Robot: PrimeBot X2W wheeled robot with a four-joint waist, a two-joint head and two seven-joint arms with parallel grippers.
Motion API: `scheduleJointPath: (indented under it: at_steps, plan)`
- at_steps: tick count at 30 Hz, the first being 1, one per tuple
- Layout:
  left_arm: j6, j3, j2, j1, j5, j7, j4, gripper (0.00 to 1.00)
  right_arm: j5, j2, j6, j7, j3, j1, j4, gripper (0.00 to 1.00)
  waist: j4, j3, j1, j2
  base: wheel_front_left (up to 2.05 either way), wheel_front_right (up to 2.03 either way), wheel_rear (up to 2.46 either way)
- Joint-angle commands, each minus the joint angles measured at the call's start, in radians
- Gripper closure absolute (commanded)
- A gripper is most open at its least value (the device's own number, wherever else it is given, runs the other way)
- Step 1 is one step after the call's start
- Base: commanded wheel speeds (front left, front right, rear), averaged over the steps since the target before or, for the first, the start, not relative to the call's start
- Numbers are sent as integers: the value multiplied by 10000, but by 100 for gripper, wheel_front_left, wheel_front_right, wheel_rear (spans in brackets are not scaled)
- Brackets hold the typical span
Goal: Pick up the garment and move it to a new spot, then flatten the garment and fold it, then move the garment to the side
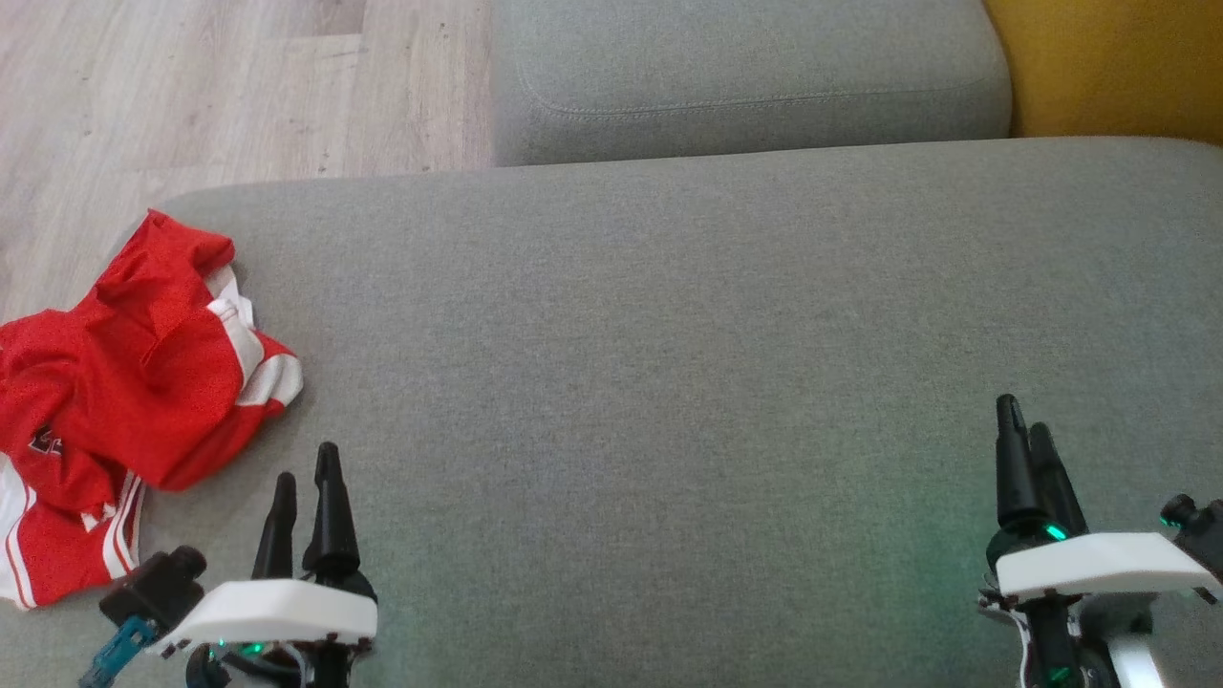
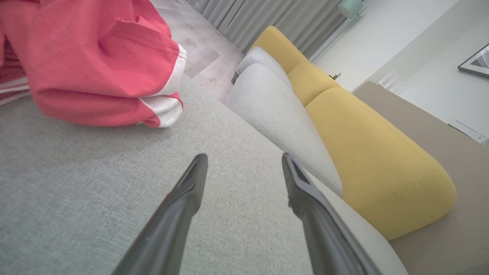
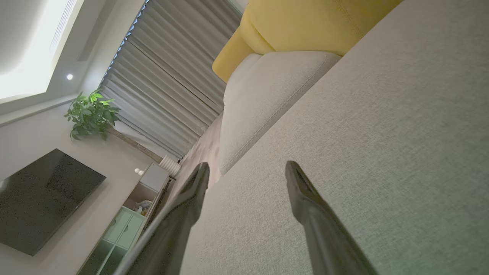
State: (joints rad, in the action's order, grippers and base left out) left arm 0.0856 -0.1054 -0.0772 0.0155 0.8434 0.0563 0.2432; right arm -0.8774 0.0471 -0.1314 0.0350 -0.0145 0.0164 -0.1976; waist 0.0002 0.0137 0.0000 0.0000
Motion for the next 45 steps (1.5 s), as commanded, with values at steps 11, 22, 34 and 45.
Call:
scheduleJointPath:
  at_steps: [11,22,34,45]
  plan:
    - [-309,-23,-282,429,-1367,441,-141,0,1596,89,4,204,555,-68,696,0,-28,40,0,0,0,0,0]
    - [-511,-247,-478,519,-2752,768,113,0,2987,144,5,196,861,31,1009,0,-26,83,0,0,0,0,0]
    - [-498,-545,-793,684,-4180,1123,256,0,4403,152,6,45,1073,170,1350,0,-31,87,0,0,0,0,0]
    - [-585,-724,-976,751,-5391,1450,345,0,5636,132,6,-4,1250,282,1670,0,-19,108,0,0,0,0,0]
